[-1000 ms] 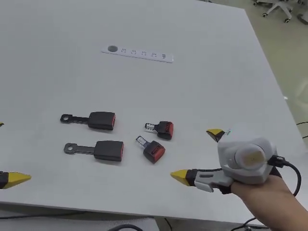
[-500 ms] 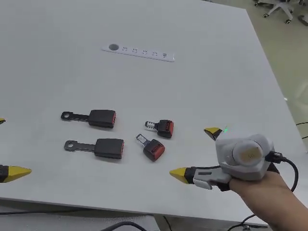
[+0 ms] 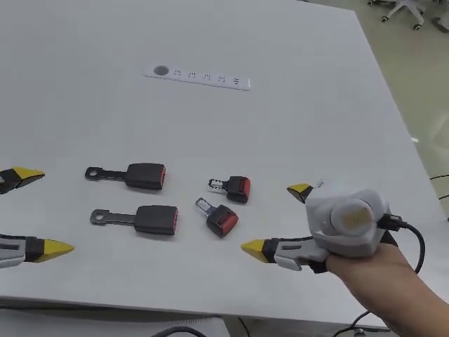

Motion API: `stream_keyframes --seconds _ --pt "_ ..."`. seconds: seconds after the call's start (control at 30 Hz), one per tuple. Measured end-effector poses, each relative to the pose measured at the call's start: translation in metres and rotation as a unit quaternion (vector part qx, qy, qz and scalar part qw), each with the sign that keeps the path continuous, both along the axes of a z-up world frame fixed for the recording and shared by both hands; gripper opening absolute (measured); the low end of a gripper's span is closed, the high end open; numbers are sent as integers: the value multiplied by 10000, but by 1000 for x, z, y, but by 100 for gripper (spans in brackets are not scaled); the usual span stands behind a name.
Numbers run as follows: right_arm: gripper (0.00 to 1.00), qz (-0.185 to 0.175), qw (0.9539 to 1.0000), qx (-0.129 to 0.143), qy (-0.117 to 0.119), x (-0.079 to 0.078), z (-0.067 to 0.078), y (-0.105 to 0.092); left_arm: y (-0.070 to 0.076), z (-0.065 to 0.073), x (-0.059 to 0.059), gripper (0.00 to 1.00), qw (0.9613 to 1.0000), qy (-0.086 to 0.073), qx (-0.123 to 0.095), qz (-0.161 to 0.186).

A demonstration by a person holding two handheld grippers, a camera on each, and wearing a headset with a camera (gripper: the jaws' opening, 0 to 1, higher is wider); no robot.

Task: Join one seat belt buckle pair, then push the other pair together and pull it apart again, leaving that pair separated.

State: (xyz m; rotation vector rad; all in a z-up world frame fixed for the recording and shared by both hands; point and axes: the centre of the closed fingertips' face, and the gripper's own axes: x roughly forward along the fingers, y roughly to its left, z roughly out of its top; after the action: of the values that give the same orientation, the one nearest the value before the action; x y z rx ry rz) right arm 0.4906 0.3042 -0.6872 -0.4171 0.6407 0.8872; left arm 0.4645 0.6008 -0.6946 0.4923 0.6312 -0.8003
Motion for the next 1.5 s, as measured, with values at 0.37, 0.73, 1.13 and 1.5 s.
stream_keyframes --seconds 0.37,0.73,1.13,1.5 --pt "72 221 9998 -8 -6 4 -5 18 -45 -18 9 70 9968 225 315 -702" --pt "68 549 9983 -179 45 0 -16 38 -78 -40 16 63 9909 503 502 -1146" --pt "59 659 9973 -225 233 7 -44 55 -101 -54 33 53 9884 616 484 -1301" --pt "48 713 9961 -349 392 18 -59 58 -115 -68 35 49 9805 703 675 -1709"
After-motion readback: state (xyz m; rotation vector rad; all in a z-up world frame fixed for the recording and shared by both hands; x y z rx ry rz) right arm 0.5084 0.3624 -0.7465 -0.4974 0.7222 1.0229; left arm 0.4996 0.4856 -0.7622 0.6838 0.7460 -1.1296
